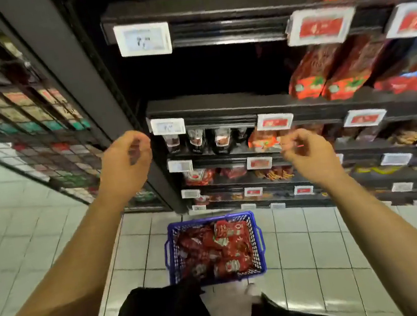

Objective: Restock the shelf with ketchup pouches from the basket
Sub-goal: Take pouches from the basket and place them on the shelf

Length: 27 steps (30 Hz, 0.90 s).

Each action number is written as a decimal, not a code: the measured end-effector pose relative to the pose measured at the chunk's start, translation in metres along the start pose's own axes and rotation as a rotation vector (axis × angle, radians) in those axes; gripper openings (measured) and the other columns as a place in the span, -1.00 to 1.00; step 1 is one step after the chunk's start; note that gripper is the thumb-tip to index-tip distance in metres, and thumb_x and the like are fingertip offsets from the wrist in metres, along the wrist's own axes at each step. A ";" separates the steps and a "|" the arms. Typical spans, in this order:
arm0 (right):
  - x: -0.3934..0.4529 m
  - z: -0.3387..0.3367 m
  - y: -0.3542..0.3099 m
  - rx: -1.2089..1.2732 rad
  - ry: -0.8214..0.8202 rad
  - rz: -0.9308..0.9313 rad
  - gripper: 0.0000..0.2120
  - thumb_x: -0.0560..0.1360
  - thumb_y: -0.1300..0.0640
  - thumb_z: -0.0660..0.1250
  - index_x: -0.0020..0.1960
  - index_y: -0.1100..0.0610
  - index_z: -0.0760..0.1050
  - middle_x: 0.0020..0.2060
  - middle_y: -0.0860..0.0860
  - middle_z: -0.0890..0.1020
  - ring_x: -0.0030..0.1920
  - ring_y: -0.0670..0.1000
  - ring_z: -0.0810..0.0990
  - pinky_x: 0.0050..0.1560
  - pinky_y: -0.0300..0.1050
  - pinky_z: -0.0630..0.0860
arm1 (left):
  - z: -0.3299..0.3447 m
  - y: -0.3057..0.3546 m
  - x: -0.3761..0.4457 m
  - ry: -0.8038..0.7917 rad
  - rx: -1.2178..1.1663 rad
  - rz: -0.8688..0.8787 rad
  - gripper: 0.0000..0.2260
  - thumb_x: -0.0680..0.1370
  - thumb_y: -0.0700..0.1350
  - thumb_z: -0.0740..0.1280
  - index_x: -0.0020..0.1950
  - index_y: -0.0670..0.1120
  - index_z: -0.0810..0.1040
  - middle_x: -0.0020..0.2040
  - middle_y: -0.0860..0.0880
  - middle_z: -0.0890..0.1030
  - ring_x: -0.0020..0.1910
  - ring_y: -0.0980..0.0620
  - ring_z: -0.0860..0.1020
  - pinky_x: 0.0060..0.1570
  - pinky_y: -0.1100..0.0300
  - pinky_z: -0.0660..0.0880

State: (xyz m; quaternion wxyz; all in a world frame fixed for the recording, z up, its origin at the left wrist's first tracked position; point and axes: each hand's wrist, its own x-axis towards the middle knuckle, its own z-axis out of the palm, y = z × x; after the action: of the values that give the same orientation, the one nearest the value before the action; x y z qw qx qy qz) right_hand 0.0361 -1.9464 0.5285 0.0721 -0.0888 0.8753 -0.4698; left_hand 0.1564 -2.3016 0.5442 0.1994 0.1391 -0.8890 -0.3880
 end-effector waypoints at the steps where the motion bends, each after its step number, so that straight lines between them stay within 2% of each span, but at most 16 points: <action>1: -0.009 0.011 0.029 -0.029 -0.108 0.103 -0.86 0.50 0.38 0.34 -0.09 0.15 0.54 -0.18 0.08 0.63 -0.22 -0.07 0.54 -0.20 -0.44 0.43 | 0.016 -0.019 -0.023 -0.138 0.028 -0.152 -0.93 0.58 -0.28 0.35 -0.01 -0.12 0.56 -0.07 -0.08 0.64 -0.12 -0.06 0.59 -0.06 0.19 0.49; 3: -0.029 0.035 0.082 -0.074 -0.293 0.292 -0.95 0.50 0.39 0.34 -0.07 0.31 0.57 -0.18 0.23 0.62 -0.16 0.02 0.54 -0.16 -0.25 0.49 | 0.043 -0.051 -0.067 -0.378 0.077 -0.436 -0.89 0.55 -0.32 0.39 -0.05 -0.13 0.54 -0.02 -0.15 0.61 -0.07 -0.06 0.55 -0.08 0.22 0.43; 4: -0.043 0.046 0.107 -0.102 -0.360 0.401 -0.94 0.50 0.36 0.37 -0.03 0.32 0.60 -0.16 0.22 0.63 -0.13 0.07 0.57 -0.07 -0.13 0.54 | 0.057 -0.065 -0.092 -0.488 0.100 -0.555 -0.91 0.54 -0.32 0.40 -0.07 -0.15 0.55 0.00 -0.17 0.62 -0.04 -0.07 0.56 -0.09 0.23 0.44; 6: -0.071 0.064 0.145 -0.116 -0.436 0.586 -0.91 0.48 0.29 0.42 -0.02 0.19 0.62 -0.09 0.20 0.69 -0.08 0.17 0.63 0.07 0.09 0.60 | 0.085 -0.090 -0.136 -0.676 0.160 -0.698 -0.95 0.56 -0.26 0.39 -0.01 -0.23 0.61 0.02 -0.23 0.64 0.01 -0.17 0.60 -0.09 0.17 0.47; 8: -0.096 0.080 0.174 -0.137 -0.484 0.673 -0.88 0.50 0.28 0.38 -0.10 0.08 0.57 -0.02 0.25 0.68 -0.07 0.21 0.65 0.07 0.18 0.60 | 0.112 -0.111 -0.180 -0.816 0.202 -0.818 -0.93 0.56 -0.24 0.38 -0.01 -0.22 0.60 -0.02 -0.26 0.62 0.00 -0.24 0.59 -0.15 0.14 0.47; 9: -0.106 0.090 0.189 -0.173 -0.522 0.684 -0.87 0.52 0.27 0.35 -0.10 0.05 0.54 0.01 0.24 0.67 -0.02 0.20 0.65 0.11 0.18 0.61 | 0.125 -0.123 -0.199 -0.864 0.208 -0.848 -0.99 0.54 -0.23 0.38 -0.08 -0.16 0.58 -0.07 -0.22 0.60 -0.04 -0.21 0.57 -0.21 0.16 0.44; 10: -0.113 0.099 0.202 -0.212 -0.567 0.688 -0.88 0.53 0.24 0.32 -0.06 0.03 0.52 0.03 0.21 0.67 0.02 0.20 0.66 0.13 0.16 0.60 | 0.137 -0.133 -0.214 -0.902 0.211 -0.873 -0.94 0.53 -0.23 0.39 -0.12 -0.11 0.55 -0.08 -0.17 0.59 -0.05 -0.18 0.57 -0.24 0.18 0.40; 12: -0.122 0.123 0.228 -0.226 -0.642 0.748 -0.88 0.54 0.23 0.32 0.03 0.04 0.52 0.01 0.17 0.67 0.01 0.19 0.67 0.10 0.14 0.63 | 0.162 -0.159 -0.243 -0.923 0.209 -0.946 -0.96 0.52 -0.19 0.39 -0.05 -0.10 0.57 -0.02 -0.14 0.61 -0.01 -0.13 0.57 -0.15 0.17 0.41; 13: -0.124 0.134 0.237 -0.206 -0.655 0.790 -0.87 0.54 0.25 0.32 0.03 0.05 0.52 -0.01 0.16 0.67 -0.04 0.18 0.68 0.06 0.13 0.65 | 0.173 -0.172 -0.252 -0.922 0.238 -0.958 -0.90 0.52 -0.16 0.38 0.02 -0.11 0.58 0.03 -0.13 0.61 0.02 -0.12 0.57 -0.10 0.16 0.43; 15: -0.127 0.162 0.261 -0.121 -0.631 0.919 -0.88 0.56 0.28 0.28 0.00 0.09 0.51 -0.08 0.17 0.64 -0.19 0.12 0.66 -0.10 0.06 0.67 | 0.201 -0.204 -0.270 -0.925 0.293 -0.966 -0.81 0.54 -0.13 0.34 0.14 -0.11 0.58 0.10 -0.14 0.61 0.06 -0.13 0.57 -0.06 0.14 0.44; 17: -0.127 0.195 0.287 0.026 -0.586 1.077 -0.85 0.59 0.34 0.21 -0.03 0.14 0.48 -0.25 0.18 0.56 -0.43 0.05 0.59 -0.42 -0.12 0.55 | 0.231 -0.242 -0.281 -0.986 0.325 -0.950 -0.77 0.57 -0.15 0.30 0.21 -0.14 0.58 0.14 -0.15 0.60 0.11 -0.16 0.57 -0.04 0.14 0.44; 19: -0.125 0.229 0.314 0.006 -0.610 1.054 -0.83 0.57 0.36 0.23 -0.09 0.13 0.47 -0.29 0.17 0.48 -0.51 0.01 0.50 -0.45 -0.20 0.41 | 0.261 -0.282 -0.289 -1.031 0.349 -0.911 -0.74 0.58 -0.16 0.29 0.25 -0.17 0.58 0.20 -0.17 0.60 0.19 -0.19 0.56 0.01 0.15 0.43; 21: -0.122 0.273 0.351 -0.118 -0.674 0.967 -0.88 0.53 0.30 0.32 -0.05 0.10 0.53 -0.17 0.15 0.51 -0.32 0.08 0.53 -0.27 -0.07 0.48 | 0.294 -0.325 -0.291 -1.069 0.371 -0.853 -0.66 0.59 -0.16 0.30 0.37 -0.16 0.51 0.31 -0.22 0.55 0.27 -0.23 0.52 0.14 0.10 0.46; 22: -0.118 0.293 0.369 -0.236 -0.730 0.863 -0.86 0.51 0.23 0.36 0.05 0.07 0.56 -0.10 0.12 0.55 -0.17 0.12 0.57 -0.12 -0.02 0.52 | 0.310 -0.346 -0.290 -1.081 0.391 -0.808 -0.61 0.59 -0.15 0.30 0.42 -0.13 0.47 0.34 -0.23 0.52 0.29 -0.25 0.50 0.21 0.05 0.47; 24: -0.109 0.333 0.396 -0.489 -0.858 0.645 -0.61 0.46 0.12 0.43 0.28 0.03 0.53 0.08 0.09 0.61 0.12 0.18 0.59 0.08 -0.10 0.48 | 0.342 -0.384 -0.288 -1.073 0.382 -0.806 -0.54 0.55 -0.16 0.31 0.46 -0.07 0.40 0.37 -0.20 0.49 0.30 -0.23 0.49 0.26 -0.02 0.49; 27: -0.101 0.400 0.437 -0.567 -0.984 0.362 -0.45 0.39 0.16 0.50 0.35 0.13 0.47 0.21 0.15 0.58 0.22 0.22 0.55 0.11 -0.17 0.42 | 0.389 -0.442 -0.294 -1.073 0.408 -0.763 -0.43 0.47 -0.21 0.36 0.48 -0.05 0.34 0.35 -0.22 0.48 0.26 -0.25 0.51 0.21 -0.07 0.53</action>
State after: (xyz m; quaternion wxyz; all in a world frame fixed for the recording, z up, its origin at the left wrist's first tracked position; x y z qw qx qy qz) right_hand 0.1797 -2.0102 -0.0514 0.5217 -0.1610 0.8317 -0.1014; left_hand 0.2765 -2.2287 -0.0985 -0.4490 0.2657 -0.8089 -0.2711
